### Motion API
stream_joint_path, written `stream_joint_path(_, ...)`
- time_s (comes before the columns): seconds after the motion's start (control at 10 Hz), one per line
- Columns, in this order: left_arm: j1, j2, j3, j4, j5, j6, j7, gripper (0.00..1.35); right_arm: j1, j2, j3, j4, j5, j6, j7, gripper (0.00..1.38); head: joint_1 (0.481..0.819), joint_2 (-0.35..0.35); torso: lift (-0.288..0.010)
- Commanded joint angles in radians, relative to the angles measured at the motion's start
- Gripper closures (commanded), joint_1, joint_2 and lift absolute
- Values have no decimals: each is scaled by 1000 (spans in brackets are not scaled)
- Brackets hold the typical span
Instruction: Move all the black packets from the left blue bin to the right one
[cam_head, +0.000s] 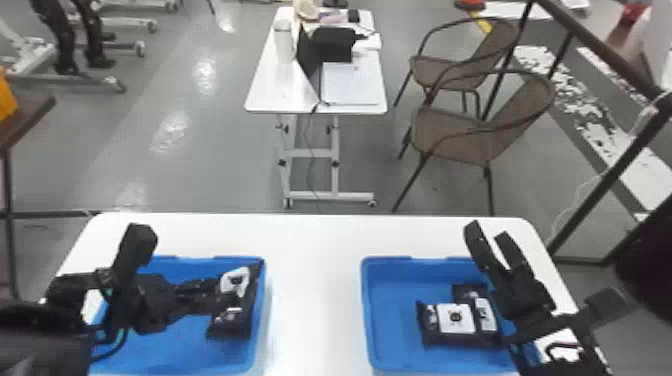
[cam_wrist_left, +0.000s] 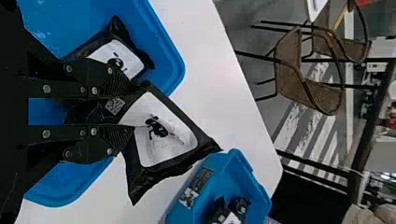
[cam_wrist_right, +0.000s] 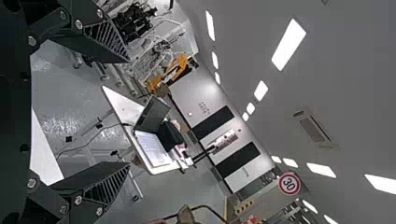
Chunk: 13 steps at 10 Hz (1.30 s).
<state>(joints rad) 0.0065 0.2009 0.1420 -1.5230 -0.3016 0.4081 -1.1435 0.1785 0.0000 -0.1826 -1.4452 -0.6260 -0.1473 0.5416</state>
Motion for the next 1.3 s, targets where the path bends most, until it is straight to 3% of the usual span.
stream_joint_path(0.0,-25,-8,-38,-19,98,-18,13,978,-5,1,18,-4,17,0,11,251,695,-44,0)
stream_joint_path(0.2,-119,-35,-128,15,99,-46,28,978,-34,1,78,-6,58,0,21,254,695,-65,0)
stream_joint_path(0.6,-309,-84,-306,274,142,-163,130,978,-73,1,181,-14,146,0,64,256,695,-79,0)
stream_joint_path(0.9,-388,-144,-357,383,131,-218,151,978,-93,1,232,14,144,5,66,256,695,-94,0)
stream_joint_path(1.2,-430,-166,-414,412,154,-232,153,978,-134,1,281,43,150,18,66,251,695,-102,0)
